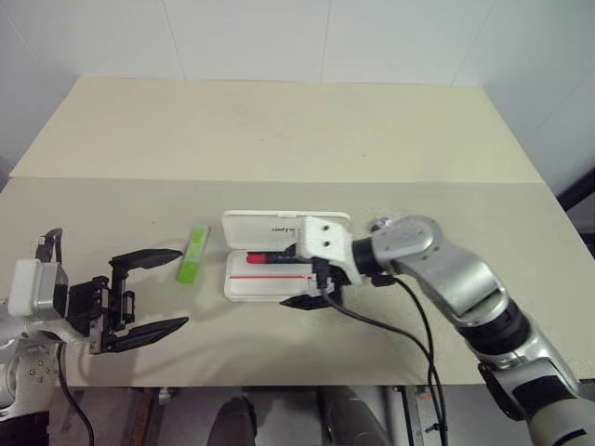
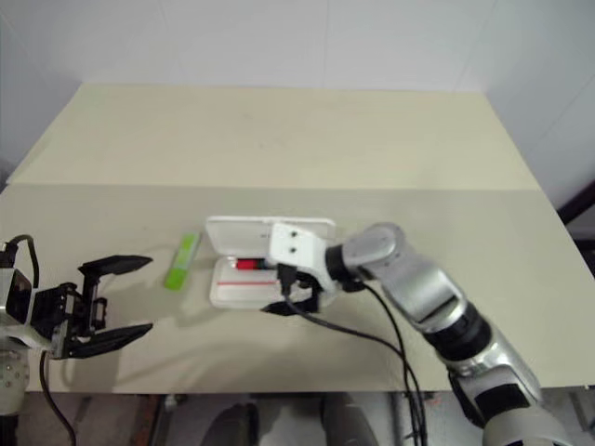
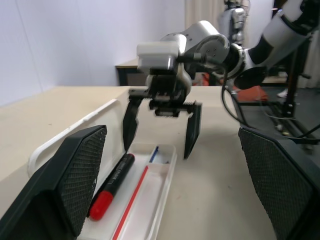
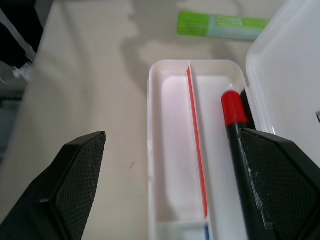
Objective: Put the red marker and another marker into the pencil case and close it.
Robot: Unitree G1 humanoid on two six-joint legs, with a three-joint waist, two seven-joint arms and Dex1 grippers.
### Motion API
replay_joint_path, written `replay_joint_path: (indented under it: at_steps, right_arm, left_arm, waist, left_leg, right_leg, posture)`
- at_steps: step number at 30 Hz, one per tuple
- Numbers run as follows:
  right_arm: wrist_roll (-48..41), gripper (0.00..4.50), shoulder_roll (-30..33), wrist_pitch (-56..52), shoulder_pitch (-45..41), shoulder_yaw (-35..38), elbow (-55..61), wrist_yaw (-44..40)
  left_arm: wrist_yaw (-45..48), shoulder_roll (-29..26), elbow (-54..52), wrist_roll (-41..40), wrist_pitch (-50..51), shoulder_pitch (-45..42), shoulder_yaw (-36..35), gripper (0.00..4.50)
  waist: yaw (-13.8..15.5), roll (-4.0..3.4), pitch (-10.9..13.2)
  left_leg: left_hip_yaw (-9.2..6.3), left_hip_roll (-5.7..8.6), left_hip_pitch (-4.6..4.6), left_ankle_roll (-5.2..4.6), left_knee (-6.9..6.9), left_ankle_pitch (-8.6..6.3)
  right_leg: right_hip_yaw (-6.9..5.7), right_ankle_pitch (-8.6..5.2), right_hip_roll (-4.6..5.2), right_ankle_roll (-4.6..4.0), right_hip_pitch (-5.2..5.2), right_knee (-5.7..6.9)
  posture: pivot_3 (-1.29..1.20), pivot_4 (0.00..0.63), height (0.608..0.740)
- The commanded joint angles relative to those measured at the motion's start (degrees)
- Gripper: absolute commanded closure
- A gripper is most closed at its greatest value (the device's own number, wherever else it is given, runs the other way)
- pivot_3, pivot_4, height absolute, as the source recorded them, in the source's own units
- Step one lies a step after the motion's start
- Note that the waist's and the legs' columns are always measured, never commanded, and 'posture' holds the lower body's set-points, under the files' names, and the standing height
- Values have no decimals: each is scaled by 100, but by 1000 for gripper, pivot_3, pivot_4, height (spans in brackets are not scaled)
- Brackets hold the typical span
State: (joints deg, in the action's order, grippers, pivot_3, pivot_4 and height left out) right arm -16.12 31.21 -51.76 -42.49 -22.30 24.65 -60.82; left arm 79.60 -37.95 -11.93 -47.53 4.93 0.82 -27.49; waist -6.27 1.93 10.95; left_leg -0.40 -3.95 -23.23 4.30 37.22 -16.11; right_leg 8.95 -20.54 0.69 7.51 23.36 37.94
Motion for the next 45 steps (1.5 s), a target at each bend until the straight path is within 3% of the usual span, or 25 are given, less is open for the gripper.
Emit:
replay_joint_path:
  at_steps: [1,5,12,18,22,24,28,35,45]
  right_arm:
    - [-765,13,278,-162,218,792,474,-258]
    - [-1481,13,687,26,643,1651,599,-536]
    - [-1927,13,603,1071,1185,2991,441,-205]
    - [-2057,13,1021,1632,1682,3401,192,-463]
    - [-2324,13,1173,1987,1976,3681,35,-813]
    - [-2580,13,1228,2011,2188,3854,41,-974]
    - [-2802,13,1332,2121,2575,4019,102,-1083]
    - [-2801,13,1193,2315,2821,4016,287,-537]
    - [-2762,13,1169,2484,3207,3969,606,-21]
  left_arm:
    - [-506,151,-608,122,-155,184,-73,0]
    - [-1401,357,-1180,342,-113,468,-136,0]
    - [-3166,751,-2072,716,344,1315,-217,0]
    - [-4339,947,-2192,1080,655,1681,-329,0]
    - [-5730,1017,-1856,2265,1206,1386,32,0]
    - [-6023,1053,-1683,2473,1404,1104,234,0]
    - [-6311,1016,-1321,2716,1844,621,543,0]
    - [-6143,966,-435,2832,2106,-349,1041,0]
    - [-5873,791,-7,2962,2687,-844,1563,0]
  waist:
    - [8,0,0]
    - [17,1,0]
    - [17,4,-2]
    - [121,5,-1]
    - [163,9,3]
    - [190,9,3]
    - [219,14,4]
    - [230,13,4]
    - [314,13,4]
  left_leg:
    - [-1,0,0,-1,0,0]
    - [1,3,0,-1,-1,0]
    - [2,4,9,-7,2,2]
    - [-3,10,31,-9,6,1]
    - [9,13,93,-11,-2,0]
    - [9,15,95,-12,-1,0]
    - [7,17,97,-14,1,-1]
    - [9,15,97,-14,-6,-2]
    - [15,15,90,-13,-9,-2]
  right_leg:
    - [0,0,-1,0,-2,-2]
    - [2,0,1,1,-6,-9]
    - [9,3,-8,6,-20,-11]
    - [9,6,-7,10,-55,-24]
    - [21,6,-10,11,-114,-42]
    - [25,10,-11,18,-121,-47]
    - [27,13,-11,23,-133,-55]
    - [28,14,-14,23,-123,-51]
    - [32,13,-12,23,-112,-51]
  posture:
    - [0,150,740]
    - [0,150,740]
    - [0,150,740]
    - [0,150,740]
    - [0,150,740]
    - [0,150,740]
    - [0,150,740]
    - [0,150,740]
    - [0,150,740]
